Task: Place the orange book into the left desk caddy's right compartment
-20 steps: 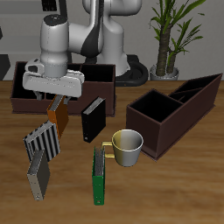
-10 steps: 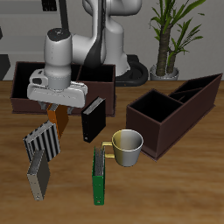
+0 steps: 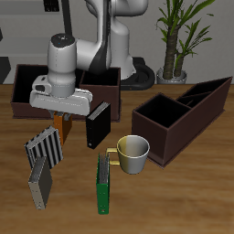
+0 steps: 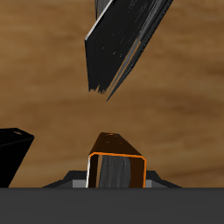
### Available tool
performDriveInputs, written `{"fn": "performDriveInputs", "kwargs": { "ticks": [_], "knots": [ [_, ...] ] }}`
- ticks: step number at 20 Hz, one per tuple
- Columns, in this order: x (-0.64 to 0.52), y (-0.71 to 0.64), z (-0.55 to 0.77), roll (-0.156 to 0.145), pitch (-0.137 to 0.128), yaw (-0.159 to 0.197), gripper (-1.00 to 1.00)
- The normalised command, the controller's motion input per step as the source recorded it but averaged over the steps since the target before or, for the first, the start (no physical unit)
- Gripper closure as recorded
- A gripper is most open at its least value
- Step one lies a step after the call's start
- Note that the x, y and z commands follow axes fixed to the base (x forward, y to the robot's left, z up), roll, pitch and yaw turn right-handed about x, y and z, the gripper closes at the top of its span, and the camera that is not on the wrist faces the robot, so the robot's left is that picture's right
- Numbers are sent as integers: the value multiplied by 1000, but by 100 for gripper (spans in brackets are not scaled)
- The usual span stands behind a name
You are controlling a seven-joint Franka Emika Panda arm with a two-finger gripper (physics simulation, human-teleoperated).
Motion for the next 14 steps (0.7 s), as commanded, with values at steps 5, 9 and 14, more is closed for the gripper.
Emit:
{"fn": "performDriveInputs", "kwargs": {
  "ticks": [5, 9, 14],
  "knots": [
    [2, 74, 151, 7, -12, -5, 100],
    [70, 116, 492, -13, 12, -22, 100],
    [-67, 144, 821, -43, -58, -3, 100]
  ]
}}
